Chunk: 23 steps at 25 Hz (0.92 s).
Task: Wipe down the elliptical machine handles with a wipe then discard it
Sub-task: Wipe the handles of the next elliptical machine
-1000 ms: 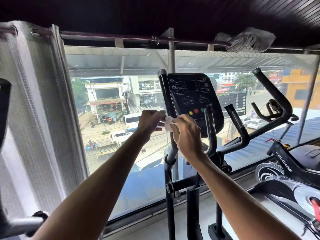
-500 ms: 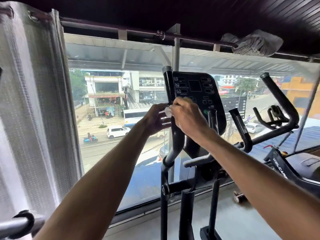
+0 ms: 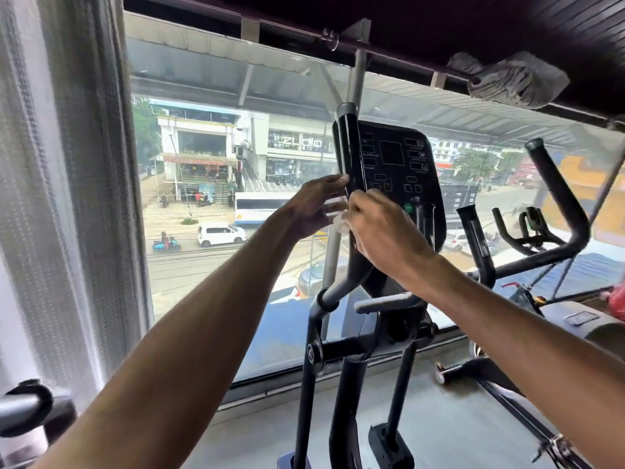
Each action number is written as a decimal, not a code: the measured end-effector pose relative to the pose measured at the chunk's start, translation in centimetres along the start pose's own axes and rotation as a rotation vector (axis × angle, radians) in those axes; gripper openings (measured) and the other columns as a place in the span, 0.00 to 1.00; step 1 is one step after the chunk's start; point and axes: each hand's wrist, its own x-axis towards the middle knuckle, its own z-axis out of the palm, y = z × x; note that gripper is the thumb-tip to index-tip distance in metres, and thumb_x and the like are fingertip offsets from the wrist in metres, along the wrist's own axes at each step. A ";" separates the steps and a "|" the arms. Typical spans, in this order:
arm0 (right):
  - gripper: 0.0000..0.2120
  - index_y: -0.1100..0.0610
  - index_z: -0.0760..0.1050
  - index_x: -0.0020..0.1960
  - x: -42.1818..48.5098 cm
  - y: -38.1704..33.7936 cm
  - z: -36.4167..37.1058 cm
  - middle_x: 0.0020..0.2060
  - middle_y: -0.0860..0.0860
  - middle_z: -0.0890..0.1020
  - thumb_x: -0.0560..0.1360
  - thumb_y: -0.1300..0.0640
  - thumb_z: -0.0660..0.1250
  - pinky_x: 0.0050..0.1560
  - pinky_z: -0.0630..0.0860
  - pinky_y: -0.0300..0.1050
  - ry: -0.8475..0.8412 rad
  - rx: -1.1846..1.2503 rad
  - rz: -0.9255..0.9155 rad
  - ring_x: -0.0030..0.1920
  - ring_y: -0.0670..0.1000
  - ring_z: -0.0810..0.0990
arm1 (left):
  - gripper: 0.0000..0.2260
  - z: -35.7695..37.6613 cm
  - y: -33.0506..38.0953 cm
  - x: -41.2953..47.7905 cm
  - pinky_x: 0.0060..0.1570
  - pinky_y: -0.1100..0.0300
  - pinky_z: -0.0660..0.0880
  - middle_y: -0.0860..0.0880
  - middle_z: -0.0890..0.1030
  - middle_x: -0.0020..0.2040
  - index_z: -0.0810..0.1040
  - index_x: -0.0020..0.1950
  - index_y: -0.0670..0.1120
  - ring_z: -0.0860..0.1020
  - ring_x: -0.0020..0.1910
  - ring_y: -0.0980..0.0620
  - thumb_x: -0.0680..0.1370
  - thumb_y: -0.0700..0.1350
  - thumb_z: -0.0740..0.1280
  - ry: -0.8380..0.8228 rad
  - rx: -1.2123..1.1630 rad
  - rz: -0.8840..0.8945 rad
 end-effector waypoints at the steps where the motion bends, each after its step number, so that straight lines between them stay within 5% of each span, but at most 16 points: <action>1: 0.10 0.64 0.84 0.52 -0.2 -0.2 0.2 0.49 0.58 0.80 0.76 0.63 0.65 0.48 0.84 0.51 0.002 0.001 0.024 0.49 0.53 0.78 | 0.07 0.0 -0.1 0.0 0.43 0.58 0.80 0.47 0.81 0.54 0.81 0.59 0.47 0.79 0.50 0.48 0.82 0.47 0.68 0.001 -0.009 0.008; 5: 0.05 0.62 0.84 0.50 -4.3 -1.8 1.6 0.43 0.53 0.79 0.74 0.64 0.74 0.44 0.82 0.44 0.113 0.128 0.108 0.43 0.50 0.77 | 0.06 0.3 -0.1 -0.1 0.43 0.56 0.81 0.47 0.81 0.50 0.81 0.56 0.46 0.79 0.44 0.49 0.83 0.46 0.68 0.006 -0.033 0.028; 10: 0.06 0.61 0.84 0.52 -7.0 -3.4 4.7 0.47 0.52 0.85 0.75 0.63 0.73 0.51 0.76 0.33 0.579 0.439 0.721 0.46 0.42 0.79 | 0.07 1.2 -0.6 0.0 0.43 0.55 0.77 0.48 0.82 0.46 0.83 0.53 0.46 0.78 0.39 0.49 0.83 0.47 0.67 0.079 -0.011 0.064; 14: 0.04 0.60 0.83 0.49 -7.7 -4.5 5.5 0.43 0.50 0.85 0.74 0.63 0.74 0.44 0.78 0.43 0.671 0.510 0.813 0.42 0.41 0.78 | 0.09 1.5 -0.8 0.0 0.38 0.57 0.77 0.46 0.83 0.46 0.82 0.56 0.43 0.80 0.38 0.49 0.82 0.47 0.67 0.138 0.029 0.103; 17: 0.07 0.59 0.83 0.54 -5.9 -3.9 5.6 0.46 0.49 0.85 0.77 0.60 0.72 0.44 0.82 0.48 0.783 0.661 0.879 0.43 0.46 0.84 | 0.10 2.3 -1.3 -0.3 0.43 0.54 0.78 0.45 0.83 0.47 0.83 0.56 0.42 0.80 0.41 0.48 0.82 0.47 0.67 0.223 0.015 0.136; 23: 0.09 0.62 0.85 0.52 -7.9 -5.0 7.2 0.46 0.55 0.85 0.74 0.69 0.71 0.49 0.80 0.36 0.837 0.651 0.874 0.48 0.45 0.82 | 0.09 3.4 -0.4 -0.6 0.43 0.53 0.77 0.48 0.82 0.42 0.82 0.50 0.44 0.79 0.41 0.48 0.83 0.44 0.62 0.303 0.135 0.127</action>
